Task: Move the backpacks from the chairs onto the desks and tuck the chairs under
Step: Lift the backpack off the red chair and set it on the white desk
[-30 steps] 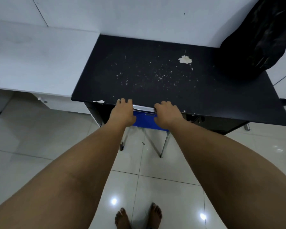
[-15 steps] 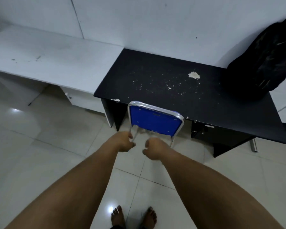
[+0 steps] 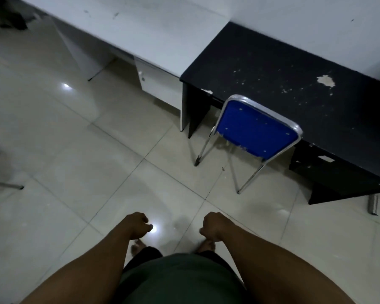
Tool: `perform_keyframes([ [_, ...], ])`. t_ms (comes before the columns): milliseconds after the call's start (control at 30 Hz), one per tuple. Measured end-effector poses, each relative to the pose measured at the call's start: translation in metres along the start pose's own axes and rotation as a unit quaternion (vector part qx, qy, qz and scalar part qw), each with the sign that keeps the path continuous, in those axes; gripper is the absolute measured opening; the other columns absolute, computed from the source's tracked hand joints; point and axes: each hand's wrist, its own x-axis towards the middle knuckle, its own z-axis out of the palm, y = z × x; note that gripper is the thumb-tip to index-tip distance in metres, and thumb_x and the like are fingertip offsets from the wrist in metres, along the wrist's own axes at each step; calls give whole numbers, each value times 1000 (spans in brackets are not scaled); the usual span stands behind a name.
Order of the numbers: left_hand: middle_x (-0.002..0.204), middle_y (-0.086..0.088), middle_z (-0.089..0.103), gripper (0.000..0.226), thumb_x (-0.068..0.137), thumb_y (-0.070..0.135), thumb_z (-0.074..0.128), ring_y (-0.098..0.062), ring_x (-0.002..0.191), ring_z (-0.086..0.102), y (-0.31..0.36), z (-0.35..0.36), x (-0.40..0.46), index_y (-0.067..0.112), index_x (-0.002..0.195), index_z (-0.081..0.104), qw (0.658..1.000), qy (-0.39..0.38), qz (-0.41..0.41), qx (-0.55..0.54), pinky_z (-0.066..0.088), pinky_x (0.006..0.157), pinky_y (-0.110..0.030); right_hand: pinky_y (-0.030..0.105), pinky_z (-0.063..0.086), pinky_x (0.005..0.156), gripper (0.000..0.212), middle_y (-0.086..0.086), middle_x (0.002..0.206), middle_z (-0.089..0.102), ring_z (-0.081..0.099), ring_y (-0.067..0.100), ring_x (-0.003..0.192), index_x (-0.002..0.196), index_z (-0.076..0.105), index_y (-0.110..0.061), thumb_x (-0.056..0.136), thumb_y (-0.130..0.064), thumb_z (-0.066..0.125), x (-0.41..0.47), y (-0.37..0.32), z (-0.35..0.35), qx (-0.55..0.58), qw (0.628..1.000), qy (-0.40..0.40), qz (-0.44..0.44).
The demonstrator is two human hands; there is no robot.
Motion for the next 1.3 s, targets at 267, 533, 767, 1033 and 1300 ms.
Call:
perform_keyframes([
  [267,140,-7,50,46,94,44,58,-21,124,52,-77,-51,0,20,134,54,997,21,21,-77,41,98,-27,31,45,81,46,10,126,61,58,28,111,115,64,-5,98,-43,46,12,-125,9,-24,999,-3,-26],
  [533,145,-9,48,49,96,42,55,-24,132,46,-171,-113,-4,17,138,51,991,82,-15,-102,40,107,-32,33,49,92,43,10,127,62,59,26,115,123,63,-5,99,-38,51,16,-262,17,-20,996,6,-83],
  [767,145,-7,48,50,96,43,54,-23,133,45,-225,-121,-7,18,140,50,987,71,-41,-138,39,108,-32,30,49,83,38,10,119,68,63,25,107,116,67,-6,95,-35,56,34,-331,8,-73,992,-2,-103],
  [1033,146,-8,48,50,96,42,55,-23,132,46,-278,-162,10,17,139,51,979,82,-63,-178,40,105,-30,30,50,84,40,8,117,68,63,24,106,117,66,-9,93,-40,58,73,-396,-12,-107,990,-16,-95],
  [1300,140,-8,52,47,95,43,57,-22,127,50,-329,-253,33,19,135,54,959,103,-89,-247,41,102,-29,34,51,91,45,12,123,66,61,26,113,122,64,-3,99,-39,53,118,-486,-63,-167,977,-32,-129],
])
